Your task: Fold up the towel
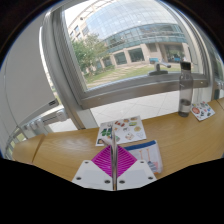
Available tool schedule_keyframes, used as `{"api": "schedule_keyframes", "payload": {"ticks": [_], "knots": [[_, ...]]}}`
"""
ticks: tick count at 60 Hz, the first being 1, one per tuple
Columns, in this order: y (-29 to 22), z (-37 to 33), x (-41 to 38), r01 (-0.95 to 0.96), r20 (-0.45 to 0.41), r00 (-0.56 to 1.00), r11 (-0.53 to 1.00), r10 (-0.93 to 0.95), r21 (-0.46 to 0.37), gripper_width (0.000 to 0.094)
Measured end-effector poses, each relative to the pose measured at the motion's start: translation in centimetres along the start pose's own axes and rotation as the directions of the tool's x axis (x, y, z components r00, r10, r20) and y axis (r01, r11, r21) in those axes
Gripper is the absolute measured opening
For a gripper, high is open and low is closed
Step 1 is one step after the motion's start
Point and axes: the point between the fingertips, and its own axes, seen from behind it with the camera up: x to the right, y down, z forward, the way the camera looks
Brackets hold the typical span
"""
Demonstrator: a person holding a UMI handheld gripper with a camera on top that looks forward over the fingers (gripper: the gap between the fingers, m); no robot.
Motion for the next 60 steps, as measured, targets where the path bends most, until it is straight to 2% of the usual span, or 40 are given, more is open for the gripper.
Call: {"api": "schedule_keyframes", "payload": {"ticks": [5,9,13,17,21,31,41,47,60], "knots": [[0.2,0.4,5.7,0.010,-0.072,0.997,1.000,-0.010,-0.009,0.0028],[1.5,1.0,9.9,0.015,-0.126,0.992,0.999,-0.021,-0.045,0.0137],[2.3,1.6,13.6,0.060,-0.175,0.982,0.996,-0.069,-0.060,0.0149],[3.4,1.7,16.3,0.074,-0.225,0.970,0.994,-0.091,-0.082,0.0290],[3.5,1.5,17.5,0.076,-0.223,0.971,0.994,-0.091,-0.075,0.0420],[1.0,-0.4,16.5,0.081,-0.203,0.976,0.997,-0.079,0.004,0.0767],[-2.6,-4.2,12.3,0.108,-0.174,0.981,0.987,-0.087,0.115,0.0802],[-3.0,-6.2,8.8,0.111,-0.156,0.984,0.981,-0.086,0.161,0.0801],[1.4,-9.0,2.7,0.148,-0.180,0.977,0.975,-0.118,0.166,0.0799]]}}
